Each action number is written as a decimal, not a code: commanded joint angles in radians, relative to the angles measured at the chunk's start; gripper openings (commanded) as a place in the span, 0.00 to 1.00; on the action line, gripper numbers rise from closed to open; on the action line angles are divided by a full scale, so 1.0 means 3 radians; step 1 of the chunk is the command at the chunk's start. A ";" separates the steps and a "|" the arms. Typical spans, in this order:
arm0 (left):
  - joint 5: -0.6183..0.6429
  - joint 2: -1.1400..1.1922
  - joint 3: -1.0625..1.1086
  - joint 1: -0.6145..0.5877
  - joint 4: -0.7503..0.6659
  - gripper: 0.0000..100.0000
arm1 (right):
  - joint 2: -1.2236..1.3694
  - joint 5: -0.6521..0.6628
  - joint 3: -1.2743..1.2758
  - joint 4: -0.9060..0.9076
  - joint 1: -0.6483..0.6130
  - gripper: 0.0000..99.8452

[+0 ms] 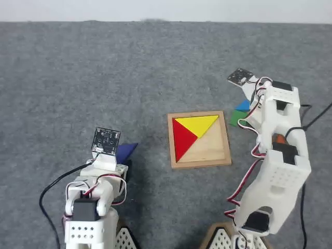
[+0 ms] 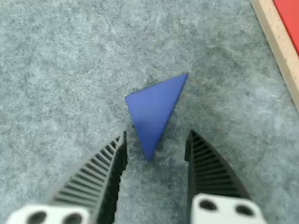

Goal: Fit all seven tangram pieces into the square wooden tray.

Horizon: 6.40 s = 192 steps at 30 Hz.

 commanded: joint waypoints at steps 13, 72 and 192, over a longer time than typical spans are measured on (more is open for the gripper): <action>0.0036 -0.0061 -0.0033 0.0015 0.0005 0.20 | -0.2243 -0.0951 0.1468 -0.0156 0.0330 0.23; 0.0036 -0.0061 -0.0033 0.0015 0.0005 0.20 | -0.1327 -0.1775 0.1135 0.0003 0.1240 0.23; 0.0036 -0.0061 -0.0033 0.0015 0.0005 0.20 | -0.1404 -0.3033 0.1483 -0.0468 -0.1153 0.07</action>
